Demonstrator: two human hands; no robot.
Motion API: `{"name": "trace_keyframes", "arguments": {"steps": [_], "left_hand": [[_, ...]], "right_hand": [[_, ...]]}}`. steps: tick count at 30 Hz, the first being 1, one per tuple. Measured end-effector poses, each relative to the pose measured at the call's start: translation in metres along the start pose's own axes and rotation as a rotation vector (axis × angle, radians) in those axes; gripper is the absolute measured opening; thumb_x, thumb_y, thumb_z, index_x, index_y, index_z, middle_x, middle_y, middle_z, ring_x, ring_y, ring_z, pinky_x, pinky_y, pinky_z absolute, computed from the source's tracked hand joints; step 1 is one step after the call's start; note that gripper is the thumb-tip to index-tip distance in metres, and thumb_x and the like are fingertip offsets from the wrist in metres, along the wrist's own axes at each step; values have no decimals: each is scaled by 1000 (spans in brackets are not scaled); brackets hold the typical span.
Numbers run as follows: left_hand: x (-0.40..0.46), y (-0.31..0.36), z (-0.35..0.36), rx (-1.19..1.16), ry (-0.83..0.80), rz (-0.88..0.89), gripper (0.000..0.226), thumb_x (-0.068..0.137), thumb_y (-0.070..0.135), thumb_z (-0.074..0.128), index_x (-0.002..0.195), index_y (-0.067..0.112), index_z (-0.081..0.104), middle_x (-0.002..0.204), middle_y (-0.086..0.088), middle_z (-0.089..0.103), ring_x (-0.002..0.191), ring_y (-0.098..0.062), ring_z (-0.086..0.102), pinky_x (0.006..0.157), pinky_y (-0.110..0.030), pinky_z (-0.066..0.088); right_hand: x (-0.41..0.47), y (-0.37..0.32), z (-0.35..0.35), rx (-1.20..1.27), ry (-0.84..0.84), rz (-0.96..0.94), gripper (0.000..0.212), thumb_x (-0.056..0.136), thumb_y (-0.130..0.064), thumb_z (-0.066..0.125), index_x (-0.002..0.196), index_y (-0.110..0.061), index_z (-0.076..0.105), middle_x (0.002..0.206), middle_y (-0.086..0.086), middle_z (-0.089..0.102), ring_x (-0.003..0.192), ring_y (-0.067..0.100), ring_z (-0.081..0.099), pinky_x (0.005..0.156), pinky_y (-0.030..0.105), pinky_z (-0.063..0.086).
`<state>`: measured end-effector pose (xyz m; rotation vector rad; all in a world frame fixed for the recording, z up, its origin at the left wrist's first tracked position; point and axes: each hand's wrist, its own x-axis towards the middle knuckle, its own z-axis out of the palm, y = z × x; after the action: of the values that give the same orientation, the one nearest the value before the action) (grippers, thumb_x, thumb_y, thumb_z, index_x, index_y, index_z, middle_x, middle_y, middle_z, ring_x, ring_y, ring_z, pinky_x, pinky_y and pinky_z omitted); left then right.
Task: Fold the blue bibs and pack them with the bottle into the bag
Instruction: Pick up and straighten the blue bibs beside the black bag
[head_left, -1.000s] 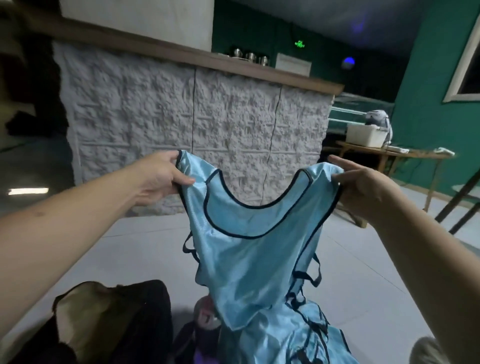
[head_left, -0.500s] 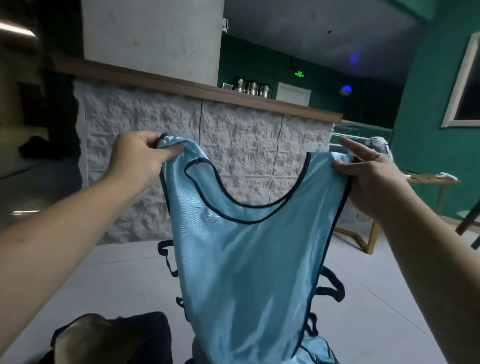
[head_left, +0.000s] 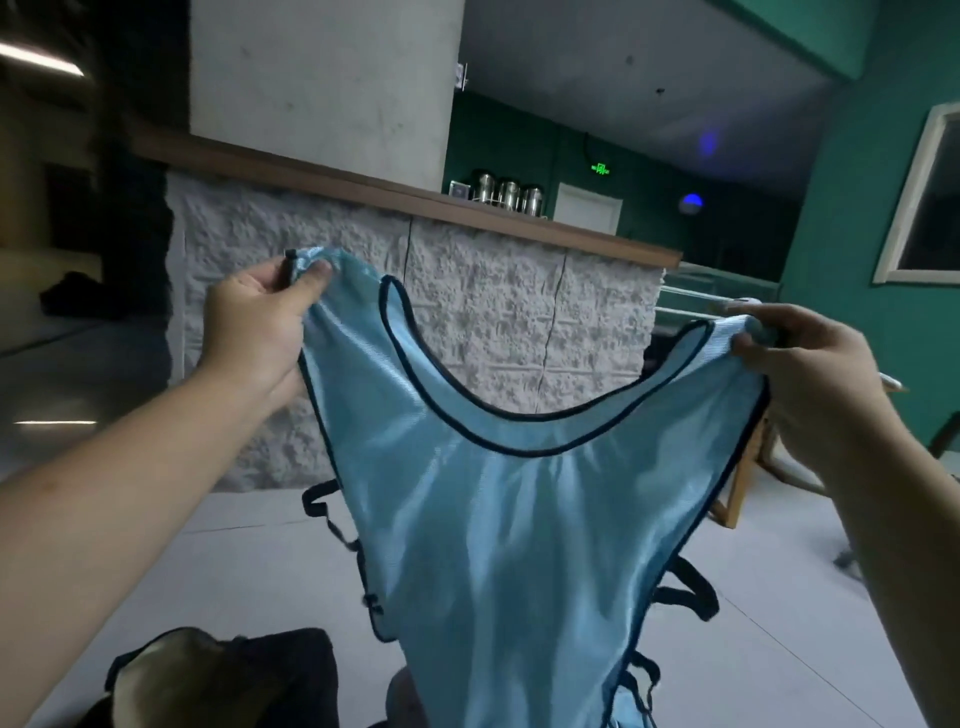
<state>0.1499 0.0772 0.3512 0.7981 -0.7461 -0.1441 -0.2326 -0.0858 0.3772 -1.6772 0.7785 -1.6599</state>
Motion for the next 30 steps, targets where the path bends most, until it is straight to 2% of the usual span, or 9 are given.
{"name": "trace_keyframes", "arguments": {"steps": [5,8,11,14,16,18,20,25,30], "left_hand": [[-8,7,8,93,-75,52,7,84,21,82,79,19,77,82,1,79,76,-17,74,74,-32,60],[-19,1,12,181,-113,37,25,71,39,83,81,17,76,86,-3,80,83,-27,76,80,-45,63],[-29,-11,14,275,-177,32,42,74,50,79,83,9,72,87,-14,77,81,-31,73,82,-62,60],[-37,-21,19,256,-240,-22,44,82,43,75,90,1,67,93,-25,73,79,-28,67,84,-64,55],[-39,-25,22,209,-306,-83,21,89,25,74,91,5,70,93,-22,75,81,-29,70,85,-59,57],[-41,-27,24,134,-377,-152,2,92,8,69,93,8,71,87,-13,77,79,-25,72,80,-44,61],[-42,-25,26,-1,-460,-238,17,94,-6,60,96,9,68,81,-6,75,74,-20,70,71,-31,60],[-46,-13,25,-275,-724,-439,40,69,-20,65,88,15,63,73,-4,61,55,-16,58,61,-32,52],[-63,-10,41,-255,-856,-484,18,77,-5,66,86,11,66,81,-11,66,55,-19,58,54,-30,51]], "right_hand": [[0,-1,-6,-111,-61,-21,32,85,-6,81,110,-25,77,102,10,75,80,21,63,90,38,54],[-7,3,6,-287,-98,-6,19,81,-8,85,81,-27,79,74,6,75,64,21,54,66,31,51],[-13,10,19,-392,-94,3,11,83,-10,83,81,-20,79,47,-9,59,46,12,38,39,16,31],[-18,12,31,-422,-157,-55,18,86,-13,81,76,-26,75,60,-4,62,40,3,36,39,17,31],[-20,13,37,-406,-185,-54,20,88,-15,80,76,-30,73,78,-1,71,50,8,45,47,21,36],[-21,16,42,-315,-225,-23,14,91,-14,77,79,-22,75,95,-2,76,70,16,61,65,27,46],[-23,16,45,-76,-317,43,17,95,-9,69,82,-15,77,101,9,78,86,29,65,79,39,51],[-43,-3,63,426,-563,121,16,86,-9,62,74,-13,71,71,8,58,61,17,53,58,25,49],[-71,-19,90,479,-766,155,18,84,-3,61,73,-12,73,70,10,57,58,17,51,56,29,44]]}}
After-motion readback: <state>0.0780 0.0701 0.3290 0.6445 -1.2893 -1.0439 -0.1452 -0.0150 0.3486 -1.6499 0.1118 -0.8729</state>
